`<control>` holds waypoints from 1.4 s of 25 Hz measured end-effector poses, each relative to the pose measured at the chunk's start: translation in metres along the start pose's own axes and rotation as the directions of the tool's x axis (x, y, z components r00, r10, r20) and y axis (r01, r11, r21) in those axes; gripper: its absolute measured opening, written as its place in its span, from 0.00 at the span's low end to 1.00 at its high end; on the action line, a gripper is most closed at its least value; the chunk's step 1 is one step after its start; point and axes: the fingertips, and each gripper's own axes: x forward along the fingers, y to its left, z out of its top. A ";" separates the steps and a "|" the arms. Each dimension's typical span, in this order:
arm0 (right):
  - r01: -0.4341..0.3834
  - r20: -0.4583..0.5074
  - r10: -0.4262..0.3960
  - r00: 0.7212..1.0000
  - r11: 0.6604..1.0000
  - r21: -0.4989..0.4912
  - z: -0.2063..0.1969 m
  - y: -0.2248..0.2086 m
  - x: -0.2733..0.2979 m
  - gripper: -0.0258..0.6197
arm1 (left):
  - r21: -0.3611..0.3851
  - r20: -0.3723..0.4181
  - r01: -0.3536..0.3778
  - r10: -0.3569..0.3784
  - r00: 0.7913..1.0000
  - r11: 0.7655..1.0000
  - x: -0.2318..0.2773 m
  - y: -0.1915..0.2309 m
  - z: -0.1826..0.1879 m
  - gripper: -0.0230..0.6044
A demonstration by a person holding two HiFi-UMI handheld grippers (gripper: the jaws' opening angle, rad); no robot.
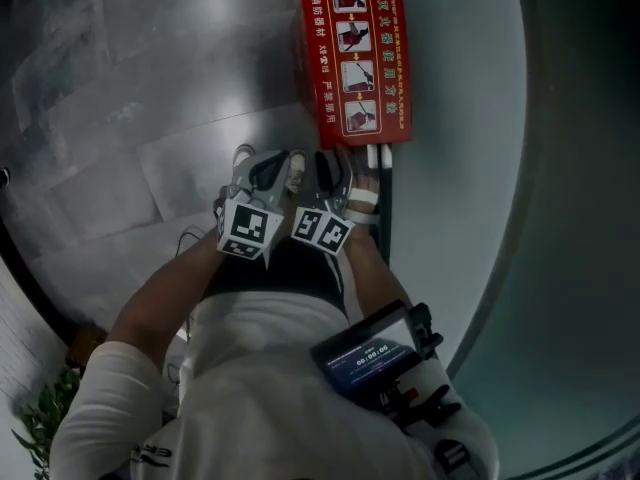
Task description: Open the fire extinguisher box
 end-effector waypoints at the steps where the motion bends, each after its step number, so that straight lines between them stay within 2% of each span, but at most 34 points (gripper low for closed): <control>1: 0.008 -0.005 -0.009 1.000 1.000 -0.022 -0.001 0.001 0.003 0.42 | -0.001 0.000 0.001 -0.001 1.000 1.000 0.001 0.000 -0.001 0.04; 6: 0.046 -0.048 -0.051 0.998 0.995 -0.090 -0.005 0.000 0.014 0.44 | -0.005 -0.004 0.008 -0.008 1.000 1.000 0.003 0.002 0.001 0.04; 10: 0.074 -0.053 -0.080 0.995 0.992 -0.099 0.000 -0.004 0.017 0.42 | 0.006 0.027 0.009 -0.009 1.000 1.000 0.007 0.012 0.010 0.04; 20: 0.076 -0.019 -0.077 0.997 0.996 -0.048 0.006 -0.013 0.002 0.35 | 0.050 0.046 0.033 -0.035 0.998 0.998 0.015 0.008 0.023 0.04; 30: 0.192 0.008 -0.193 0.981 0.981 0.032 0.030 -0.043 -0.033 0.24 | 0.122 0.114 0.062 -0.076 0.991 0.991 0.005 0.009 0.059 0.04; 35: 0.249 -0.014 -0.249 0.968 0.964 0.090 0.029 -0.063 -0.065 0.20 | 0.143 0.131 0.080 -0.099 0.986 0.986 -0.009 -0.007 0.078 0.04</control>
